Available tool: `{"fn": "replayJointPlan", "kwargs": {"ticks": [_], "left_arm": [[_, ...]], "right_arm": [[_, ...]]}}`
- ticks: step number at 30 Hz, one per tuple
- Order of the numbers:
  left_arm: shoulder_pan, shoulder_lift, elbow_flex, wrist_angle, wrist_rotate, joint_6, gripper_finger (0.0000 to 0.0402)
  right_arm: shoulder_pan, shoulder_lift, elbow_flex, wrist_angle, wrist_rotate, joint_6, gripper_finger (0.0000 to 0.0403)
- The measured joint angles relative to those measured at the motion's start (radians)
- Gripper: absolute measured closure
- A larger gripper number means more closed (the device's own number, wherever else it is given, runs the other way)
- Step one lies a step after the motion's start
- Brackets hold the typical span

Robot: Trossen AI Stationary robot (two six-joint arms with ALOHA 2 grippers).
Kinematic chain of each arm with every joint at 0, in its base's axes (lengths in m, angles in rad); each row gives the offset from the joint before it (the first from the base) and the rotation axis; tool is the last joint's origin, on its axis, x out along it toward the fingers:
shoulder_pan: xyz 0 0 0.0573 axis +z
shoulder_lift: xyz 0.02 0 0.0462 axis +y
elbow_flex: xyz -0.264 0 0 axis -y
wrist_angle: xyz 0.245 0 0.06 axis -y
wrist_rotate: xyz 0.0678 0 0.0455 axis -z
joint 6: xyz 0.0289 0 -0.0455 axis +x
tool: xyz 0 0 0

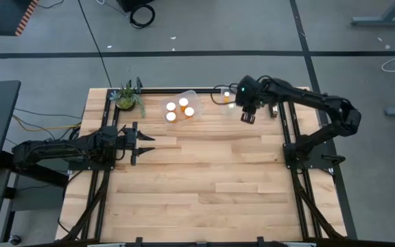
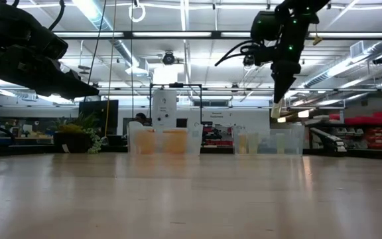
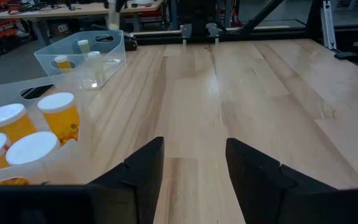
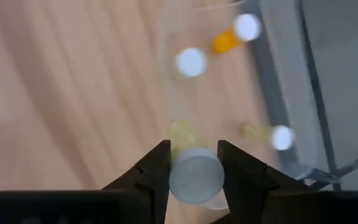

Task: Pick and place medicine bottles into bin by pill shape (circle, oval)
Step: Put the yellow tablet bottle into the right transparent bin

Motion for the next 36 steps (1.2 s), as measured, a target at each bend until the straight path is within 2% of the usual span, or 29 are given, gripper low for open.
{"fn": "replayJointPlan", "kwargs": {"ticks": [5,12,23,36], "left_arm": [[0.0,0.0,0.0,0.0,0.0,0.0,0.0214],[0.0,0.0,0.0,0.0,0.0,0.0,0.0219],[0.0,0.0,0.0,0.0,0.0,0.0,0.0214],[0.0,0.0,0.0,0.0,0.0,0.0,0.0214]], "right_arm": [[-0.102,0.008,0.006,0.012,-0.018,-0.075,0.0271],[-0.217,0.093,0.006,0.077,-0.052,-0.142,0.0271],[-0.309,0.23,0.006,0.132,-0.069,-0.173,0.0271],[-0.342,0.246,0.006,0.159,-0.159,-0.162,0.0271]]}}
